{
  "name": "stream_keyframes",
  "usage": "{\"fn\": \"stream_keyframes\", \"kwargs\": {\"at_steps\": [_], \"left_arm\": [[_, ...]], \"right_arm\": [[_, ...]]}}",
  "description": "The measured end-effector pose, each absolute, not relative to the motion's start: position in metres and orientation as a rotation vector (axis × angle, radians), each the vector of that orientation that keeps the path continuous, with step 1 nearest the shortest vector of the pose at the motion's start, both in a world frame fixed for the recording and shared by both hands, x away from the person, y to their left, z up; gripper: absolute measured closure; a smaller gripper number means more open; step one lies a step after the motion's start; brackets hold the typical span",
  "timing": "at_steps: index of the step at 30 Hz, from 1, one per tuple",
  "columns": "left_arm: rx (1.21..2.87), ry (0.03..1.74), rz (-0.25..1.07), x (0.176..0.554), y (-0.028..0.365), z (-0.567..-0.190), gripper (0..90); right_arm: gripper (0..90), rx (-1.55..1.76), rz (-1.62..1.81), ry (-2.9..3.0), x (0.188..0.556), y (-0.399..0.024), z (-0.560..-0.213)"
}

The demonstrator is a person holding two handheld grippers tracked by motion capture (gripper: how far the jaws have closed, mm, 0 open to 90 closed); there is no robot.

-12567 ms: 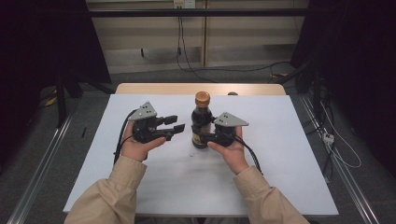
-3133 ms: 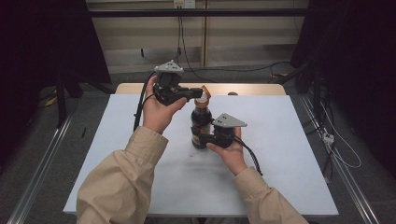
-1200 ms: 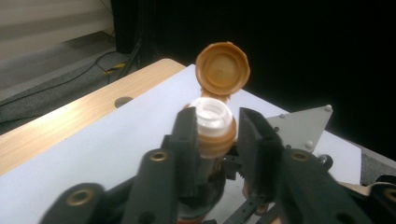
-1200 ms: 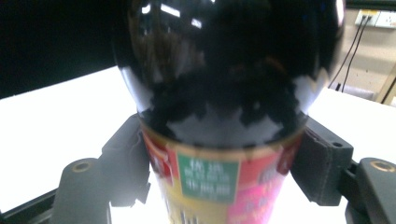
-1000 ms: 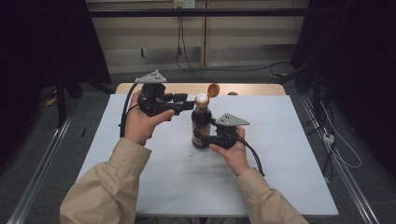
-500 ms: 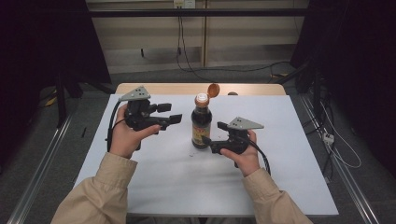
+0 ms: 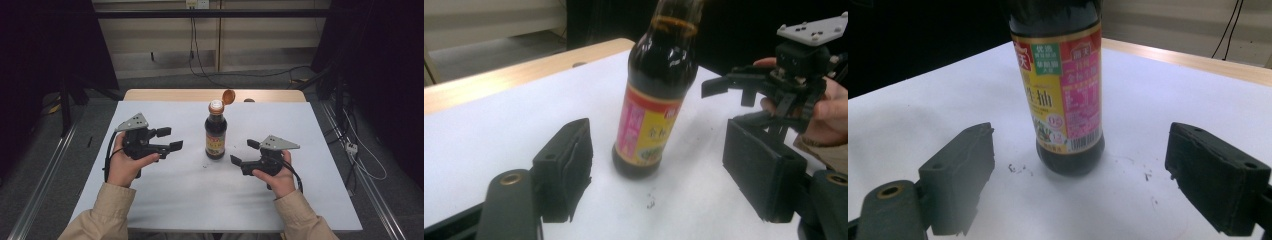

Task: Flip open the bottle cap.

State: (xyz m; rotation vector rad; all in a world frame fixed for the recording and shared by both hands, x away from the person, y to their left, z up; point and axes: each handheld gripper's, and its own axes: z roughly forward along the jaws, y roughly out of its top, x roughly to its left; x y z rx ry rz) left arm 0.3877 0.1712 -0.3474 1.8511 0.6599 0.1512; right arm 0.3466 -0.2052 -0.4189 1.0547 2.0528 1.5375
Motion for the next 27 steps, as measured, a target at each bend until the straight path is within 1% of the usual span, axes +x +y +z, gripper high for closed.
{"fn": "stream_keyframes", "kwargs": {"at_steps": [12,18,27], "left_arm": [[1.846,0.672,0.149,0.379,0.186,-0.379,18.4],[1.855,0.688,0.147,0.376,0.192,-0.391,17.6],[1.847,0.682,0.161,0.37,0.199,-0.398,16.5]], "right_arm": [[12.4,1.044,1.523,2.049,0.332,-0.223,-0.422],[12.4,1.046,1.512,2.053,0.326,-0.23,-0.424],[12.7,1.052,1.497,2.06,0.319,-0.24,-0.428]]}}
